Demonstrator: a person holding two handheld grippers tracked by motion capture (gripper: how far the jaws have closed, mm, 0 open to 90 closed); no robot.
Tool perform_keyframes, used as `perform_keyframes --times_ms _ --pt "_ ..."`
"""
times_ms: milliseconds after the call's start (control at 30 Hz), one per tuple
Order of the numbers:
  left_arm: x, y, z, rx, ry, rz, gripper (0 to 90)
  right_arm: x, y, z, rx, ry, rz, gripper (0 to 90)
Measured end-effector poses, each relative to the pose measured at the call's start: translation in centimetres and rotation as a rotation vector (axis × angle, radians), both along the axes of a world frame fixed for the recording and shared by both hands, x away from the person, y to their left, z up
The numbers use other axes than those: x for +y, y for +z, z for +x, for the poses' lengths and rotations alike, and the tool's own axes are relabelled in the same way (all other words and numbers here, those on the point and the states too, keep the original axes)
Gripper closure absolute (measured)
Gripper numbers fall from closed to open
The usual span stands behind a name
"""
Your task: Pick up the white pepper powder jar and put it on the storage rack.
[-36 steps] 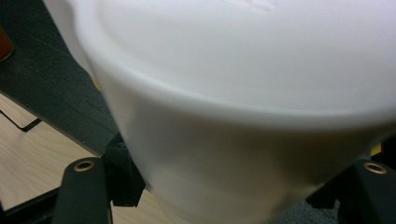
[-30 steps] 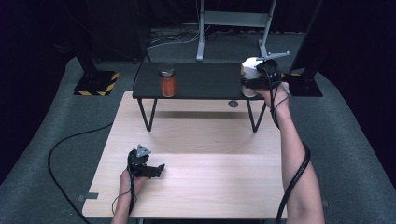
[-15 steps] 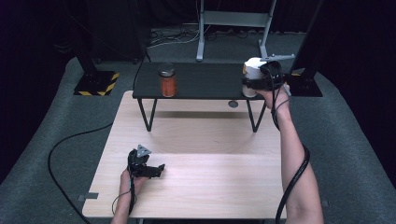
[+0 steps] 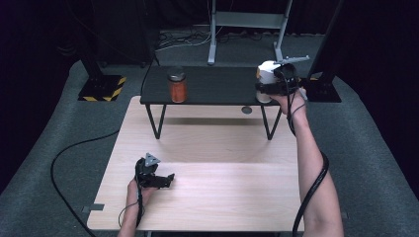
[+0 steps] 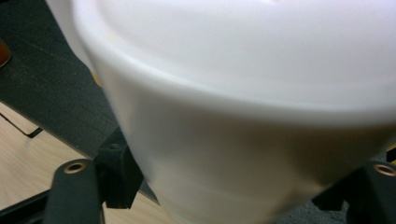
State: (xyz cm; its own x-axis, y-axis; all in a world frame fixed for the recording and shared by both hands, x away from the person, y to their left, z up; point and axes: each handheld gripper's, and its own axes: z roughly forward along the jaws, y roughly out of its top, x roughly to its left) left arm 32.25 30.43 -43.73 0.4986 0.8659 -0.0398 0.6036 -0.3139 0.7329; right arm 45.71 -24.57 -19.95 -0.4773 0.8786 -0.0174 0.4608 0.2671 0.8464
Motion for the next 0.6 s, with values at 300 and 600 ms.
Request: perform_keyframes --times_ms 300,600 --pt "0.0 0.0 0.0 0.0 0.0 0.0 2.4 -0.3 1.8 0.0 0.102 0.02 -0.018 5.5" --pt "0.0 0.0 0.0 0.0 0.0 0.0 2.4 -1.5 0.8 -3.5 0.101 0.032 -0.069 3.7"
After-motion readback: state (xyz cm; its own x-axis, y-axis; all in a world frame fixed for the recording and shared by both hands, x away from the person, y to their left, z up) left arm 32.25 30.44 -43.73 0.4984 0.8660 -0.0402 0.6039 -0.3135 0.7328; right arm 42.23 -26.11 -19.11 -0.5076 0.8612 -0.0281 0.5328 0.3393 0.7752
